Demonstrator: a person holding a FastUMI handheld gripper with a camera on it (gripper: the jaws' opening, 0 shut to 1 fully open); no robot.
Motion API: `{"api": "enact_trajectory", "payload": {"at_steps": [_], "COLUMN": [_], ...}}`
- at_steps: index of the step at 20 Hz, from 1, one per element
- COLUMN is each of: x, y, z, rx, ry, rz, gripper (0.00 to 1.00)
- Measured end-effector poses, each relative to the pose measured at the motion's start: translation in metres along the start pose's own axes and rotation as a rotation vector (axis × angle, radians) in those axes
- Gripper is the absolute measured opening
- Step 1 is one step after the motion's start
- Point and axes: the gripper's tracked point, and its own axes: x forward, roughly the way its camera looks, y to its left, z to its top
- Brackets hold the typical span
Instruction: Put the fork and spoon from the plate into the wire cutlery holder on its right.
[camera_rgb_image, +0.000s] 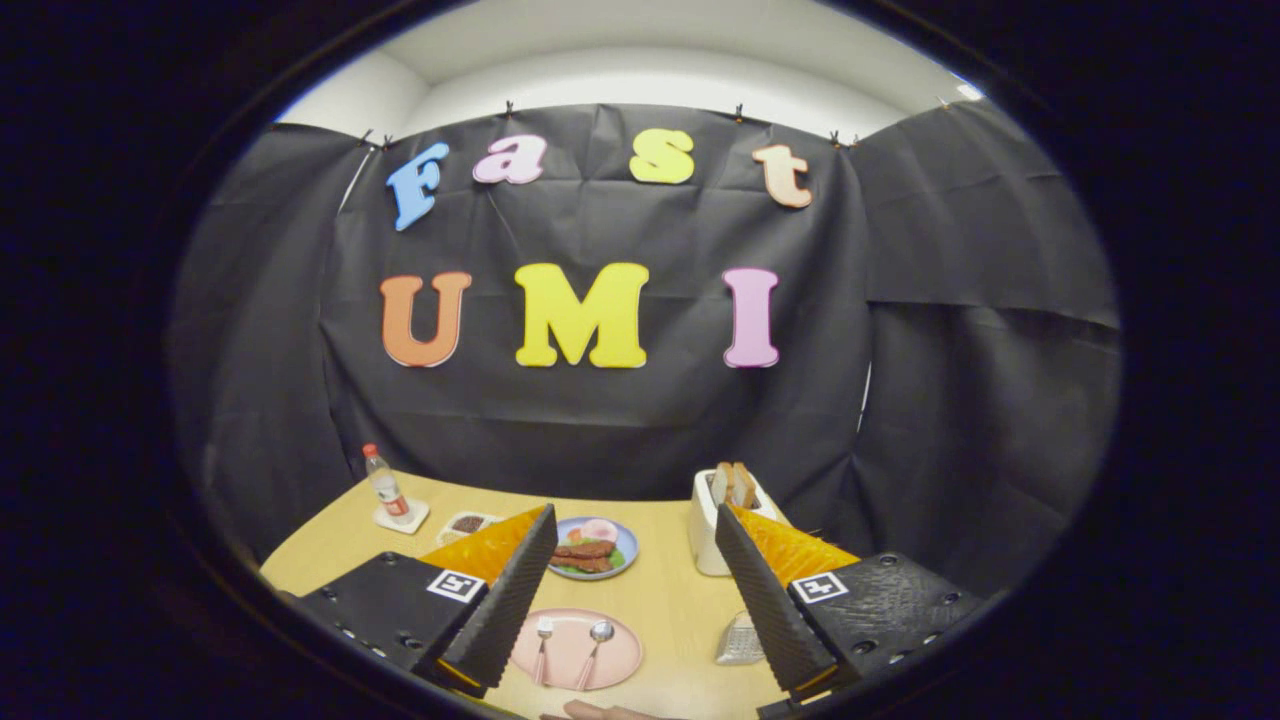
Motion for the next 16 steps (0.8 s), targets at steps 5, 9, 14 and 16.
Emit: {"api": "enact_trajectory", "payload": {"at_steps": [5,9,14,16], "x": [0.044,0.07,0.085,0.089], "y": [0.017,0.032,0.057,0.061], "z": [-0.089,-0.16,-0.24,-0.264], "rx": [-0.015,-0.045,-0.124,-0.114], "ry": [0.189,0.318,0.458,0.501], "rz": [0.014,0.02,0.057,0.049], "gripper": [0.95,0.95,0.93,0.9]}}
